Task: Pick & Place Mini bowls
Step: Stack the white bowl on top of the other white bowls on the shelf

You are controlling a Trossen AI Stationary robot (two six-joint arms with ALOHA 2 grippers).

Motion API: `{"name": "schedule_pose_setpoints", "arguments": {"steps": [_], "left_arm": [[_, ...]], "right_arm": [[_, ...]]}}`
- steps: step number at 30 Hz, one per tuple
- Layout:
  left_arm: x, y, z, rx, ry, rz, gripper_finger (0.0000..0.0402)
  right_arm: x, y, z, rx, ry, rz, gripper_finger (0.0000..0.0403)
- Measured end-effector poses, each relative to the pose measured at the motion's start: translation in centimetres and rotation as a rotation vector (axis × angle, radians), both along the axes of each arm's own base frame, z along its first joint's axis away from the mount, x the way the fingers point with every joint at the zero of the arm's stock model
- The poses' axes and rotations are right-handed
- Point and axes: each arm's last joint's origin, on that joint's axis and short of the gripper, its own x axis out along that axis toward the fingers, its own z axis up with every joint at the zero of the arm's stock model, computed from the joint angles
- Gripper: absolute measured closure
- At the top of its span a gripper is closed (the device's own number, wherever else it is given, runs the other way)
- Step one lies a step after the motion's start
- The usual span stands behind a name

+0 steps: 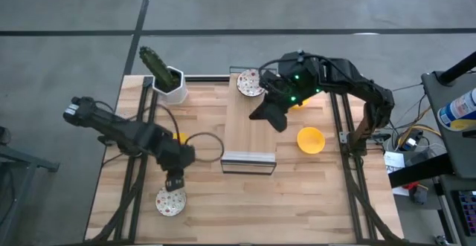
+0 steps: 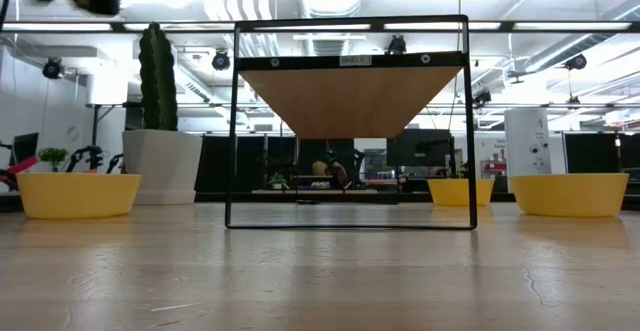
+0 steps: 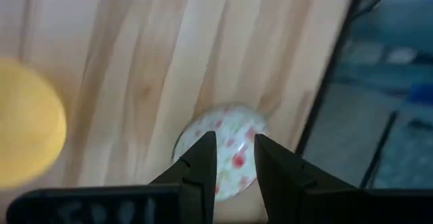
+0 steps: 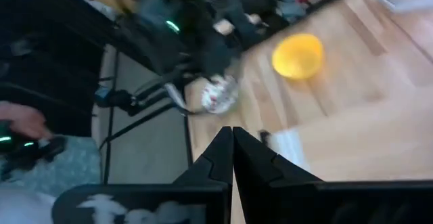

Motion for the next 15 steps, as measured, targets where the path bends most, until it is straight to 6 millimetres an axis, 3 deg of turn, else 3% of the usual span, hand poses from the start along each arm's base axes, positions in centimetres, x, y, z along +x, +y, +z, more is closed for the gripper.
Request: {"name": "schedule_pose_setpoints", "arguments": {"steps": [8,15], "left_arm": [[-2.1,-1.2,-5.5,0.061,0.228,0.053,0.0310],[-3.3,-1.4,-8.3,0.086,0.318,0.072,0.0310]], "right_arm": [[1.0,2.1,1.6,-0.029,-0.204,0.057,0.0394],[1.2,2.4,2.1,-0.012,-0.254,0.047,0.0394]]}}
